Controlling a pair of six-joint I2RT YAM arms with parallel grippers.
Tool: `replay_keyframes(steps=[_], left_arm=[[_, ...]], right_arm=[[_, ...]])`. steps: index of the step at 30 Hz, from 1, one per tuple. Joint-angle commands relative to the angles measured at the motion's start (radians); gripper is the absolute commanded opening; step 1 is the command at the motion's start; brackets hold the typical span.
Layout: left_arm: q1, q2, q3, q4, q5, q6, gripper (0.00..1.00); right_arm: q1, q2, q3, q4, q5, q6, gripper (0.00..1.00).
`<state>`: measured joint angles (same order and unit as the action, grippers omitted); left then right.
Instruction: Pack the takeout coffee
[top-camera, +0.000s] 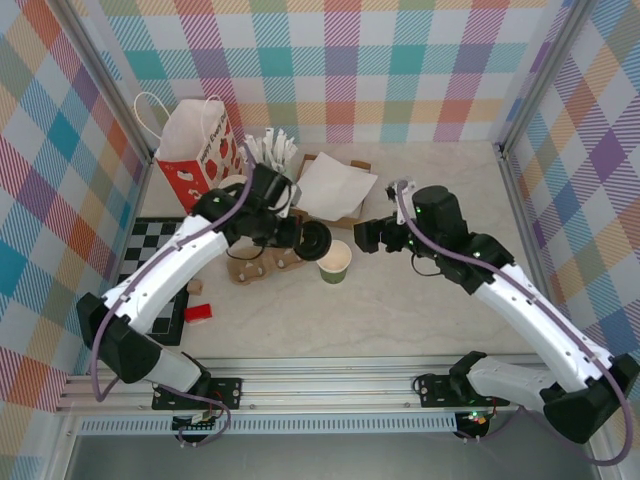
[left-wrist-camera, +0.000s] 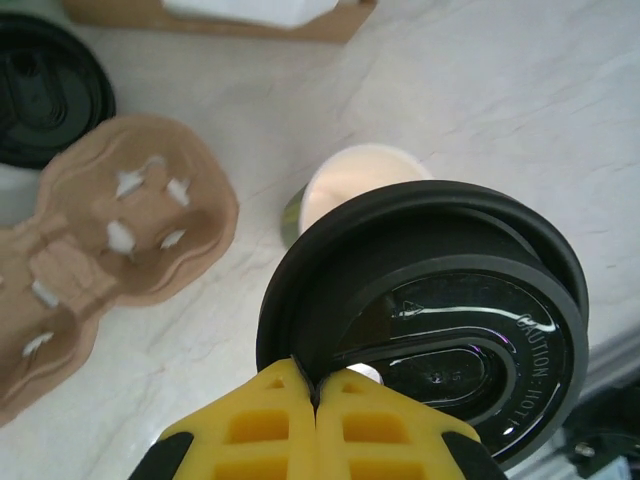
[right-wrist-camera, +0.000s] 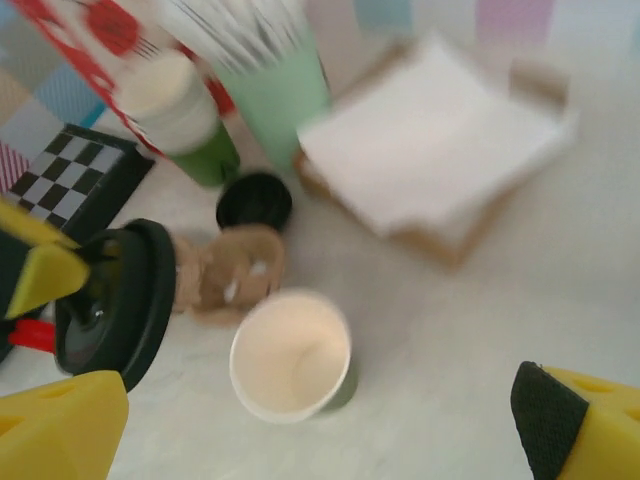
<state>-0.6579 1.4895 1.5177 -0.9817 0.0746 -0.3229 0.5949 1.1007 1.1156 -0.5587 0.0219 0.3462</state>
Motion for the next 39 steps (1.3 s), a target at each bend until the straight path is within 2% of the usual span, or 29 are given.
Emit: replay_keyframes(steps=[1, 2, 4, 7, 11, 15, 19, 23, 31, 39], left_arm=[[-0.07, 0.061, 0.056, -0.076, -0.197, -0.086, 0.0], [-0.088, 0.089, 0.074, -0.095, -0.23, -0.097, 0.0], [-0.103, 0.139, 0.1, -0.116, -0.26, -0.114, 0.0], [-0.102, 0.219, 0.155, -0.136, -0.216, -0.119, 0.0], [-0.104, 0.312, 0.238, -0.159, -0.143, -0.11, 0.0], [-0.105, 0.365, 0.265, -0.159, -0.116, -0.099, 0.0], [-0.103, 0.408, 0.285, -0.172, -0.101, -0.088, 0.0], [-0.103, 0.431, 0.303, -0.18, -0.094, -0.082, 0.0], [-0.101, 0.458, 0.311, -0.176, -0.066, -0.07, 0.0], [-0.101, 0.475, 0.318, -0.185, -0.075, -0.058, 0.0]], right_arm=[[-0.099, 0.052, -0.069, -0.083, -0.283, 0.462, 1.0], [-0.122, 0.071, -0.085, -0.072, -0.354, 0.473, 1.0], [-0.13, 0.098, -0.094, -0.071, -0.367, 0.442, 1.0], [-0.144, 0.152, -0.105, -0.032, -0.416, 0.398, 1.0], [-0.169, 0.209, -0.147, 0.074, -0.486, 0.366, 0.95], [-0.205, 0.241, -0.196, 0.202, -0.591, 0.358, 0.86], [-0.22, 0.282, -0.204, 0.255, -0.663, 0.323, 0.72], [-0.221, 0.32, -0.203, 0.251, -0.669, 0.292, 0.67], [-0.221, 0.388, -0.18, 0.266, -0.682, 0.294, 0.67], [-0.221, 0.437, -0.166, 0.276, -0.697, 0.31, 0.6]])
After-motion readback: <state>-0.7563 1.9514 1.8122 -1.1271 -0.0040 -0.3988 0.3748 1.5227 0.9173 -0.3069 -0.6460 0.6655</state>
